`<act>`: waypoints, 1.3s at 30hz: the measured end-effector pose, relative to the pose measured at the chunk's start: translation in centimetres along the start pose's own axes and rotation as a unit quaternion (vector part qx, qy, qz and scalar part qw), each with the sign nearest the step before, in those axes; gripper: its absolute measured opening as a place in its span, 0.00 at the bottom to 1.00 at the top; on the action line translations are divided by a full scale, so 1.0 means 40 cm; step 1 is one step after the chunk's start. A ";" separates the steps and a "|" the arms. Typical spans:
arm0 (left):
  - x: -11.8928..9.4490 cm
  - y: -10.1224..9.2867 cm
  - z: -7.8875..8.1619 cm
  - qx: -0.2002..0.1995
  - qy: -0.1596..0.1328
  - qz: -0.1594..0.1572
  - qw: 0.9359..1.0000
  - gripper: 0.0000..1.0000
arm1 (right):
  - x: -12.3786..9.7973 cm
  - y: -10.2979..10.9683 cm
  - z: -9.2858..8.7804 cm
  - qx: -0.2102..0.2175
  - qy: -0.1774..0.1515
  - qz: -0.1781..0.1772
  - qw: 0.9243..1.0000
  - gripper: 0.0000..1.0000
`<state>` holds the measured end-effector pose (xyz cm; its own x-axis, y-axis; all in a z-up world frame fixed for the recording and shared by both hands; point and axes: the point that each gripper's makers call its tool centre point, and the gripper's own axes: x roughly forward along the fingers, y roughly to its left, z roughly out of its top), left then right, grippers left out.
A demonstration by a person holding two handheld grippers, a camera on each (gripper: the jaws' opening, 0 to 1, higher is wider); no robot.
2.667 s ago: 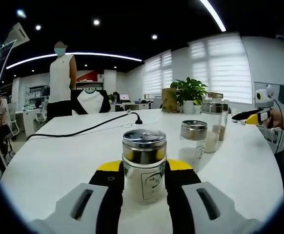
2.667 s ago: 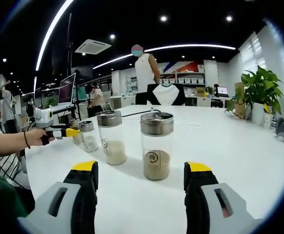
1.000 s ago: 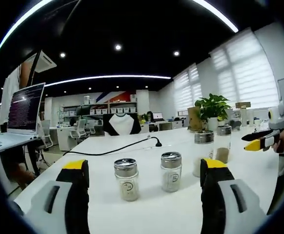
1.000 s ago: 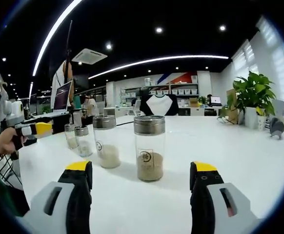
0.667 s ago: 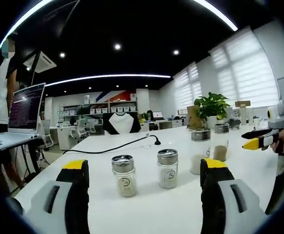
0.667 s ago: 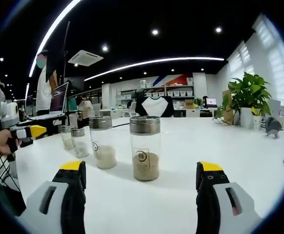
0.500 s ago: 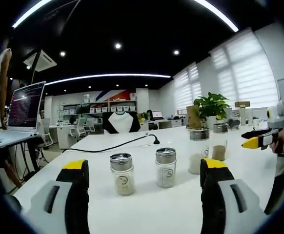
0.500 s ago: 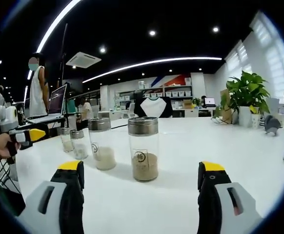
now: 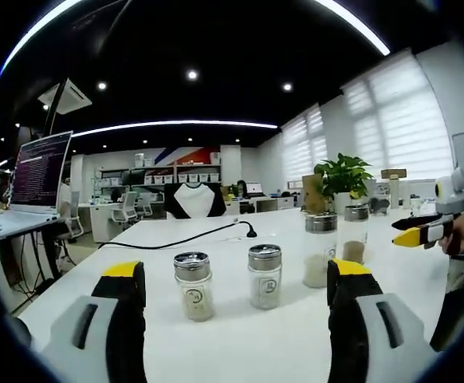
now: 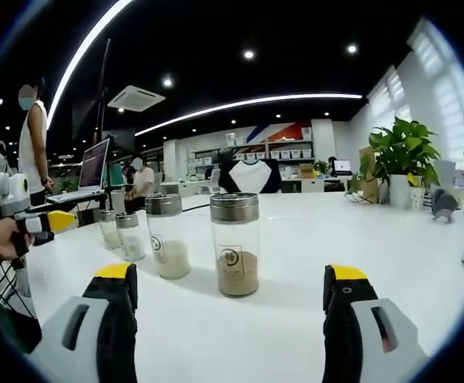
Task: Rotate the seasoning bottle until the label or dispensing opening points toward the visible target arrow and the bottle remains upright within the marked orientation range
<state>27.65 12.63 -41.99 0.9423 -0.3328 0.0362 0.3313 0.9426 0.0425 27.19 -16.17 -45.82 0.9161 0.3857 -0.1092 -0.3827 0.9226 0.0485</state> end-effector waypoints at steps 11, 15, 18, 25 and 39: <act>0.006 -0.009 -0.012 -0.001 0.005 -0.005 1.000 0.99 | 0.006 0.000 -0.005 0.000 0.003 0.004 1.000 0.99; 0.010 -0.016 -0.017 -0.004 0.007 -0.009 1.000 0.99 | 0.005 -0.007 -0.007 0.001 0.004 0.002 1.000 0.99; 0.012 -0.021 -0.018 -0.004 0.006 -0.012 1.000 0.99 | 0.004 -0.009 -0.005 0.000 0.002 0.000 1.000 0.99; 0.010 -0.021 -0.021 -0.005 0.008 -0.013 1.000 0.99 | 0.004 -0.007 -0.013 0.003 0.004 0.002 1.000 0.99; 0.006 -0.011 -0.022 -0.013 0.006 -0.010 1.000 0.99 | 0.002 -0.004 -0.020 0.003 0.007 0.001 1.000 0.99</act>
<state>27.77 12.15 -42.88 0.9356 -0.3522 0.0244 0.3519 0.9359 0.0172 27.25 -16.29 -46.64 0.9132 0.3884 -0.1238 -0.3845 0.9215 0.0546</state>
